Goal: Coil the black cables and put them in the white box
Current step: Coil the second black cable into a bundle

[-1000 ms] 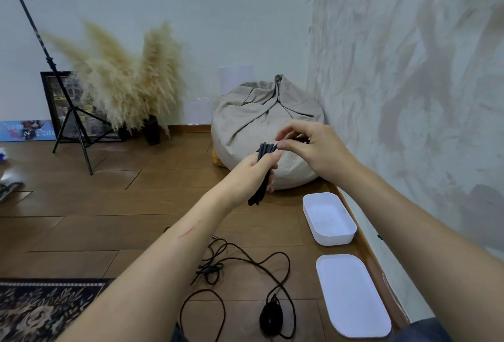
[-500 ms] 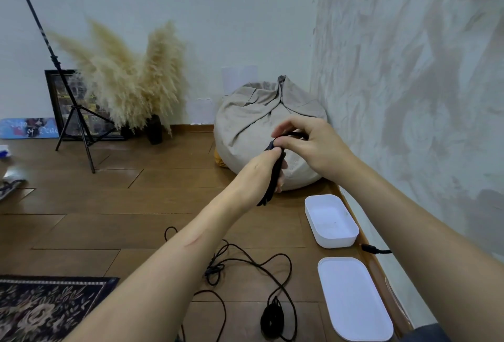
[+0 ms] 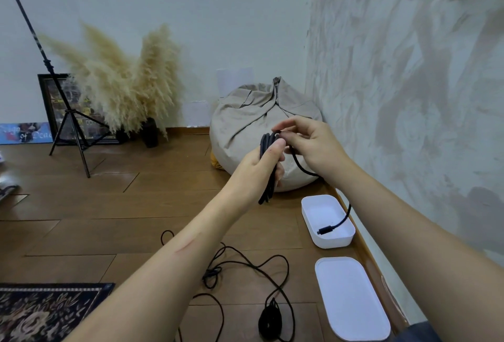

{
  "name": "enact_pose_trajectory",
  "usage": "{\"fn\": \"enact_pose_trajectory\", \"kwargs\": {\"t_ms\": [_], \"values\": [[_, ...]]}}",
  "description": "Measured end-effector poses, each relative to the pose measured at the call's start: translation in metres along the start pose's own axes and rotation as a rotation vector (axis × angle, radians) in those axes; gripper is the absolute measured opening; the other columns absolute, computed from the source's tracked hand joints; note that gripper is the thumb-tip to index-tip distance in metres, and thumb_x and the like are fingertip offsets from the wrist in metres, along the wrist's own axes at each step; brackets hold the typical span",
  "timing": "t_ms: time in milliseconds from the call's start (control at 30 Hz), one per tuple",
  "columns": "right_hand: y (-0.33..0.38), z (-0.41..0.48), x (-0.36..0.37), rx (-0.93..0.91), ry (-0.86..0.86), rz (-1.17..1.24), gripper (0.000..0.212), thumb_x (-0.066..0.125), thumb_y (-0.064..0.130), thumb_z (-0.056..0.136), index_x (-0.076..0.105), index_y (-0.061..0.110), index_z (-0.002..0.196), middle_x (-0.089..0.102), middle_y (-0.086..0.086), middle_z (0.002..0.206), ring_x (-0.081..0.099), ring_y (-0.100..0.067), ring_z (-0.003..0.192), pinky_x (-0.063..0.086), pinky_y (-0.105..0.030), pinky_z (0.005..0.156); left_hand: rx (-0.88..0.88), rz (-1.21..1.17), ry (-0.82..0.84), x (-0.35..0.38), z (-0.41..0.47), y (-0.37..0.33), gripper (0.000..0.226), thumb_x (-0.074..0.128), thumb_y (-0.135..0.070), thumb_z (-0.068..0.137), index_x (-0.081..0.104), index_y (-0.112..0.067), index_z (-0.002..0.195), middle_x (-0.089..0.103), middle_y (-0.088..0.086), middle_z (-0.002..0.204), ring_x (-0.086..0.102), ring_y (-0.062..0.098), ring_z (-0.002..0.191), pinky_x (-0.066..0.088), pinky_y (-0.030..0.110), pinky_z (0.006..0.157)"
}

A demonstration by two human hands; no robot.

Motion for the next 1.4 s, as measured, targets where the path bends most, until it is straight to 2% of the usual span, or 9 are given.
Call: {"fn": "enact_pose_trajectory", "kwargs": {"t_ms": [200, 433, 600, 800, 900, 1000, 1167, 1267, 1400], "values": [[-0.002, -0.001, 0.002, -0.033, 0.030, -0.002, 0.021, 0.052, 0.002, 0.101, 0.070, 0.013, 0.102, 0.068, -0.009, 0.086, 0.070, -0.010, 0.078, 0.058, -0.032, 0.080, -0.024, 0.054, 0.067, 0.004, -0.004, -0.003, 0.040, 0.040, -0.046, 0.107, 0.054, -0.009, 0.102, 0.056, -0.005, 0.065, 0.055, 0.013, 0.067, 0.049, 0.037, 0.078], [-0.008, -0.003, 0.003, -0.051, 0.015, -0.057, 0.034, 0.046, 0.006, 0.104, 0.072, 0.028, 0.103, 0.071, -0.004, 0.094, 0.069, -0.022, 0.087, 0.055, -0.036, 0.076, -0.002, 0.118, 0.105, 0.013, -0.008, -0.014, 0.030, 0.044, -0.031, 0.108, 0.054, -0.003, 0.106, 0.057, -0.004, 0.068, 0.055, 0.012, 0.069, 0.047, 0.030, 0.074], [-0.025, -0.003, 0.009, 0.044, 0.033, -0.025, 0.018, 0.049, 0.020, 0.105, 0.067, 0.022, 0.105, 0.071, -0.014, 0.088, 0.067, -0.033, 0.075, 0.057, -0.038, 0.066, 0.075, 0.085, 0.055, 0.005, -0.008, -0.026, 0.034, 0.042, -0.029, 0.109, 0.057, -0.001, 0.098, 0.056, -0.004, 0.066, 0.056, 0.011, 0.068, 0.052, 0.049, 0.088], [-0.022, -0.005, 0.016, -0.001, 0.065, 0.041, 0.033, 0.045, 0.017, 0.107, 0.060, 0.020, 0.078, 0.060, 0.008, 0.059, 0.059, -0.011, 0.059, 0.052, -0.027, 0.064, 0.110, -0.043, 0.091, 0.007, -0.010, -0.039, 0.047, 0.046, -0.037, 0.101, 0.057, 0.008, 0.093, 0.054, 0.006, 0.071, 0.058, 0.016, 0.073, 0.052, 0.044, 0.084], [-0.030, -0.013, 0.048, -0.021, 0.230, -0.133, 0.032, 0.046, 0.006, 0.102, 0.051, 0.034, 0.087, 0.059, 0.009, 0.075, 0.054, 0.001, 0.067, 0.045, -0.018, 0.072, 0.133, -0.182, -0.058, -0.011, -0.005, -0.045, 0.029, 0.048, -0.031, 0.106, 0.056, -0.003, 0.098, 0.053, 0.005, 0.070, 0.055, 0.024, 0.071, 0.050, 0.037, 0.075], [-0.057, -0.031, 0.088, 0.115, 0.432, -0.301, 0.031, 0.047, 0.009, 0.101, 0.047, 0.039, 0.094, 0.070, -0.001, 0.081, 0.067, -0.013, 0.080, 0.053, -0.033, 0.080, 0.121, -0.196, -0.248, -0.035, 0.003, -0.037, 0.021, 0.048, -0.027, 0.107, 0.052, -0.008, 0.098, 0.053, -0.003, 0.070, 0.054, 0.014, 0.070, 0.051, 0.033, 0.079], [-0.045, -0.037, 0.121, 0.214, 0.513, -0.109, 0.010, 0.047, 0.013, 0.103, 0.056, 0.009, 0.105, 0.070, -0.004, 0.078, 0.069, -0.022, 0.076, 0.061, -0.044, 0.082, 0.141, 0.068, -0.466, -0.060, 0.006, -0.017, 0.035, 0.053, -0.046, 0.102, 0.053, -0.013, 0.111, 0.061, -0.007, 0.089, 0.059, 0.014, 0.088, 0.047, 0.039, 0.089], [-0.043, -0.040, 0.121, 0.235, 0.538, -0.090, 0.014, 0.049, 0.014, 0.103, 0.058, 0.008, 0.112, 0.070, -0.005, 0.084, 0.068, -0.016, 0.075, 0.058, -0.038, 0.079, 0.114, 0.186, -0.581, -0.081, 0.003, -0.013, 0.052, 0.051, -0.048, 0.103, 0.045, -0.007, 0.134, 0.058, -0.007, 0.107, 0.056, 0.017, 0.111, 0.044, 0.036, 0.098], [-0.044, -0.047, 0.124, 0.242, 0.636, -0.258, 0.026, 0.052, 0.008, 0.100, 0.057, 0.012, 0.125, 0.069, -0.007, 0.098, 0.064, -0.014, 0.071, 0.058, -0.031, 0.070, 0.032, 0.281, -0.659, -0.102, 0.003, 0.010, 0.055, 0.048, -0.051, 0.102, 0.045, -0.003, 0.130, 0.060, 0.007, 0.116, 0.056, 0.030, 0.115, 0.045, 0.048, 0.100]]}}
Point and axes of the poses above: each hand's wrist, its own z-axis towards the middle knuckle, its own x-axis out of the palm, y = z × x, the point moved 9 cm from there along z, towards the middle knuckle
